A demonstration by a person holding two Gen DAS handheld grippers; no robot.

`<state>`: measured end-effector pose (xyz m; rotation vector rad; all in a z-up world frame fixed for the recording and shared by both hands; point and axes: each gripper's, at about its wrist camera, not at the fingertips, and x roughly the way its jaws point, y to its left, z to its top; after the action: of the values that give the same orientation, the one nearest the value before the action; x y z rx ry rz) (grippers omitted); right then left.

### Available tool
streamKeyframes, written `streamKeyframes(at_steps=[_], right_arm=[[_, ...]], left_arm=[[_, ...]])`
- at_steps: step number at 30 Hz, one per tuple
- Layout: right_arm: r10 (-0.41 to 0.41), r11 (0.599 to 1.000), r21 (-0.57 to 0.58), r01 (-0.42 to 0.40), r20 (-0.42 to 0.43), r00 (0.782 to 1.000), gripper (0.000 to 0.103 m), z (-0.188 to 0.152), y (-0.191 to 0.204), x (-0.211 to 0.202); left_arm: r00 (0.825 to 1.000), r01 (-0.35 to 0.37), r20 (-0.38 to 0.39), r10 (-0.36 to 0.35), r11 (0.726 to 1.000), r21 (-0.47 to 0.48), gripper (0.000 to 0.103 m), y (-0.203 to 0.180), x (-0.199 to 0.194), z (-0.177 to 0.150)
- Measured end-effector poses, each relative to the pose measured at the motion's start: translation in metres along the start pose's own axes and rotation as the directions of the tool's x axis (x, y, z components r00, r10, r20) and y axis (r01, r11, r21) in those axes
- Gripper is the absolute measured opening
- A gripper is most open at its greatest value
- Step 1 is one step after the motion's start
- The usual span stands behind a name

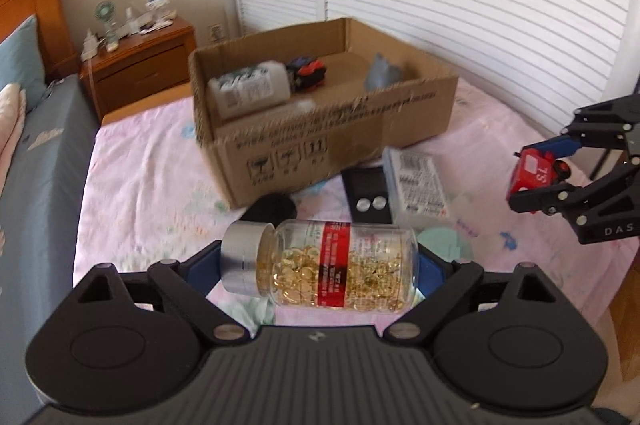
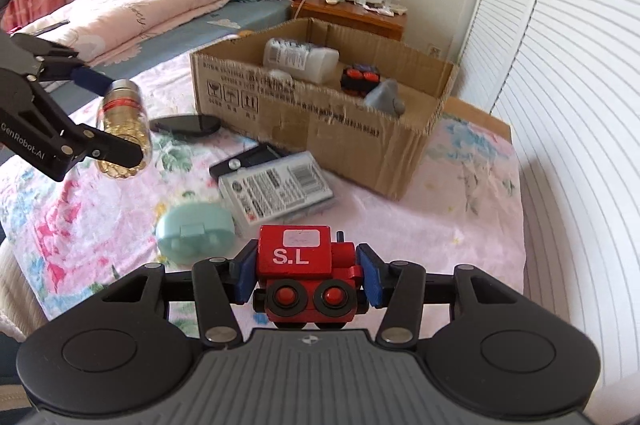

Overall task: Organize rigid objects
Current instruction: 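Grasp the red SL train with the right tool while the left tool carries the bottle into the box, then release the train into the box with the right tool while the left tool withdraws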

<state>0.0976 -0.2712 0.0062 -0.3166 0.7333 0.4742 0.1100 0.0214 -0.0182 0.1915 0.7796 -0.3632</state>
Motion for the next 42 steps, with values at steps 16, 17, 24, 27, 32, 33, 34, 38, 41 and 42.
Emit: streamKeyframes(at_steps=[16, 17, 24, 27, 32, 33, 34, 38, 41, 42], right_arm=[[-0.018, 1.000, -0.001, 0.018, 0.092, 0.996, 0.056, 0.062, -0.038, 0.000], [-0.023, 1.000, 0.002, 0.023, 0.095, 0.995, 0.056, 0.064, -0.041, 0.000], [-0.039, 0.999, 0.010, 0.038, 0.098, 0.994, 0.056, 0.075, -0.052, 0.007], [-0.042, 0.999, 0.013, 0.041, 0.091, 0.995, 0.056, 0.077, -0.055, 0.011], [-0.040, 0.999, 0.015, 0.039, 0.086, 0.995, 0.056, 0.084, -0.057, 0.017], [-0.037, 0.999, 0.019, 0.036, 0.087, 0.996, 0.056, 0.087, -0.057, 0.019], [-0.034, 0.999, 0.025, 0.032, 0.087, 0.996, 0.056, 0.090, -0.058, 0.020], [-0.029, 0.999, 0.039, 0.026, 0.084, 0.996, 0.056, 0.106, -0.060, 0.029], [-0.026, 0.999, 0.046, 0.023, 0.071, 0.997, 0.056, 0.121, -0.063, 0.039], [-0.023, 0.999, 0.044, 0.021, 0.062, 0.998, 0.056, 0.127, -0.063, 0.043]], left_arm=[[0.990, 0.046, 0.128, -0.057, 0.995, 0.088, 0.093, -0.004, 0.043, 0.113], [0.990, 0.047, 0.129, -0.058, 0.995, 0.087, 0.093, -0.004, 0.049, 0.120], [0.987, -0.019, 0.162, 0.005, 0.996, 0.089, 0.095, -0.010, 0.089, 0.136], [0.991, -0.009, 0.137, -0.001, 0.997, 0.074, 0.095, -0.007, 0.089, 0.128], [0.993, 0.023, 0.118, -0.027, 0.999, 0.027, 0.101, 0.002, 0.066, 0.100], [0.993, 0.024, 0.116, -0.026, 0.999, 0.024, 0.101, 0.003, 0.060, 0.094], [0.993, 0.023, 0.115, -0.025, 1.000, 0.018, 0.101, 0.004, 0.054, 0.088], [0.993, 0.010, 0.118, -0.007, 1.000, -0.027, 0.101, 0.005, 0.035, 0.068], [0.993, -0.002, 0.118, 0.011, 0.997, -0.074, 0.101, 0.010, 0.026, 0.055], [0.993, -0.014, 0.119, 0.024, 0.996, -0.086, 0.101, 0.012, 0.024, 0.051]])
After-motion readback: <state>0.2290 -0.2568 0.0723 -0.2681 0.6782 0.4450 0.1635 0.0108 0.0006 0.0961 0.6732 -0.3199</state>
